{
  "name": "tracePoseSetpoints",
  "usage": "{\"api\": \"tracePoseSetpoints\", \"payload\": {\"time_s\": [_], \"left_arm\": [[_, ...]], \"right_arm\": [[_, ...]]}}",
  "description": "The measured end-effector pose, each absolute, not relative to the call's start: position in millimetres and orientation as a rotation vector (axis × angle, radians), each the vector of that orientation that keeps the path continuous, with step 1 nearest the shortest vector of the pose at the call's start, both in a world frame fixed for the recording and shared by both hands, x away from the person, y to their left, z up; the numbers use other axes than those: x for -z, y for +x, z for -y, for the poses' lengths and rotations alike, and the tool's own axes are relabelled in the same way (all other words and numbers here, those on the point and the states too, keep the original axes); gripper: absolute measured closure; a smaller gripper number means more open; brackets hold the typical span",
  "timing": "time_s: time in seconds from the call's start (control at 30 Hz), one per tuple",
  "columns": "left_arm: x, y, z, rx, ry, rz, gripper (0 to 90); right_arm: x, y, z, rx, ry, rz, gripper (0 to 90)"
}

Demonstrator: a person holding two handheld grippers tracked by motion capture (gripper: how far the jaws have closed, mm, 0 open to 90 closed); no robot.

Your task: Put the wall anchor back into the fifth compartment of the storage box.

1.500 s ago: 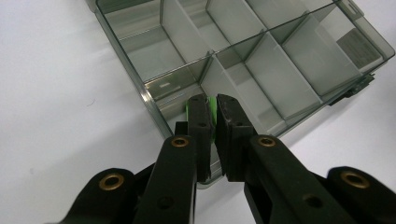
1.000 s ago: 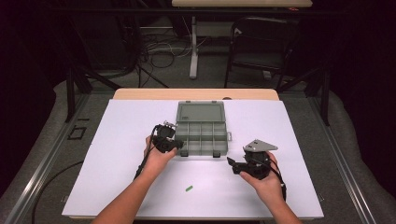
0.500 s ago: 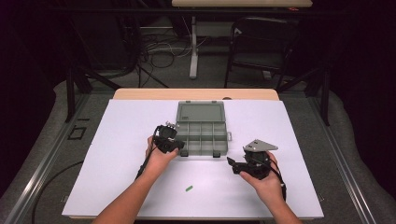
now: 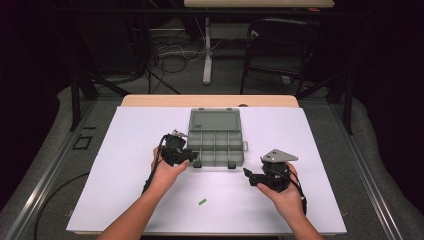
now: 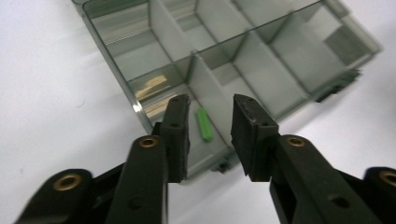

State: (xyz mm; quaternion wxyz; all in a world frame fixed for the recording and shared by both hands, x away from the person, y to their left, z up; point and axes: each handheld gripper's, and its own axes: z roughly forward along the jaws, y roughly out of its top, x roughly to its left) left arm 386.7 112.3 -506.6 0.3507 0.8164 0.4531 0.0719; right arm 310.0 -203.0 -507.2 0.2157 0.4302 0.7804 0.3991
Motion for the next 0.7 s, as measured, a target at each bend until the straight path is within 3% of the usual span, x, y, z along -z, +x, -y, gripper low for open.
{"api": "tracePoseSetpoints", "payload": {"time_s": [0.2,0.43,0.7], "left_arm": [[505,363,-117,-0.176,2.11,-1.106,57.5],[512,335,-123,-0.112,2.084,-1.072,56.0],[518,306,-119,-0.144,2.131,-0.997,54.8]], "right_arm": [[509,310,201,-1.128,1.183,-2.147,25.1],[508,310,201,-1.128,1.188,-2.145,25.1],[508,310,201,-1.123,1.183,-2.145,25.1]]}}
